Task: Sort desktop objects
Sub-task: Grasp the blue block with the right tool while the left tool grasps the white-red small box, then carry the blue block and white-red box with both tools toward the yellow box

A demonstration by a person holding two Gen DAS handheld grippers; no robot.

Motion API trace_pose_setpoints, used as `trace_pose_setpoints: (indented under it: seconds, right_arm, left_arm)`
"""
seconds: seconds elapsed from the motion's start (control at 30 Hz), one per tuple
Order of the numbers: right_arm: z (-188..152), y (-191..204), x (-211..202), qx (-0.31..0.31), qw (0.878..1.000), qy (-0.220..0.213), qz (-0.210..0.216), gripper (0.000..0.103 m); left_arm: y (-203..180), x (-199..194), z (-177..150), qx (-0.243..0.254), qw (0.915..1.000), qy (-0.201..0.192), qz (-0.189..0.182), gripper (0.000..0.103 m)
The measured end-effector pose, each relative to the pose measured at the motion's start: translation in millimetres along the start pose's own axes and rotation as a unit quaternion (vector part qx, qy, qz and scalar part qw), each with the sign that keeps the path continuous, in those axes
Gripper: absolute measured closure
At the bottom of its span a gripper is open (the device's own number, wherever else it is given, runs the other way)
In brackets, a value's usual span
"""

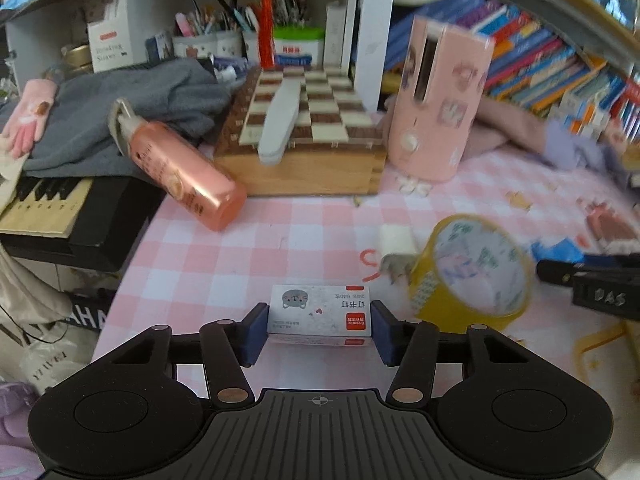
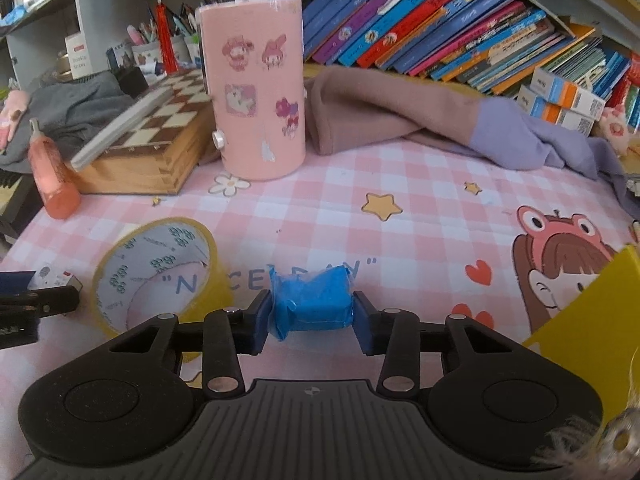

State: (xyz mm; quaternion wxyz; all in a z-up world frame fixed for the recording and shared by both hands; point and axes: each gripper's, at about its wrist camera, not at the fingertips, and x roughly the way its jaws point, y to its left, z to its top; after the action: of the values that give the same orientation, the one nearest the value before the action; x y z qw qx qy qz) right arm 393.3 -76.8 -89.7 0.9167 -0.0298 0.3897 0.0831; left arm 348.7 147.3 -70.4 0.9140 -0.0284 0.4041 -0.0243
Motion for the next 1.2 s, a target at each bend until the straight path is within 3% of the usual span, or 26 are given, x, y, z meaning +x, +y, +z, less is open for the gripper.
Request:
trace_pose_setpoints:
  seconds: [0.5, 0.7, 1.2]
  right_arm:
    - [-16, 0, -77, 0.012, 0.999, -0.036, 0.001, 0.064]
    - [-30, 5, -102, 0.012, 0.999, -0.043, 0.000, 0.064]
    - [-73, 33, -168, 0.018, 0.998, -0.054, 0.022, 0.065]
  left_arm:
    - [-2, -86, -7, -0.042, 0.9960, -0.062, -0.048, 0.051]
    - [-8, -111, -15, -0.035, 0.9942, -0.075, -0.068, 0.051]
    - [1, -185, -63, -0.056, 0.9887, -0.100, -0.096, 0.051]
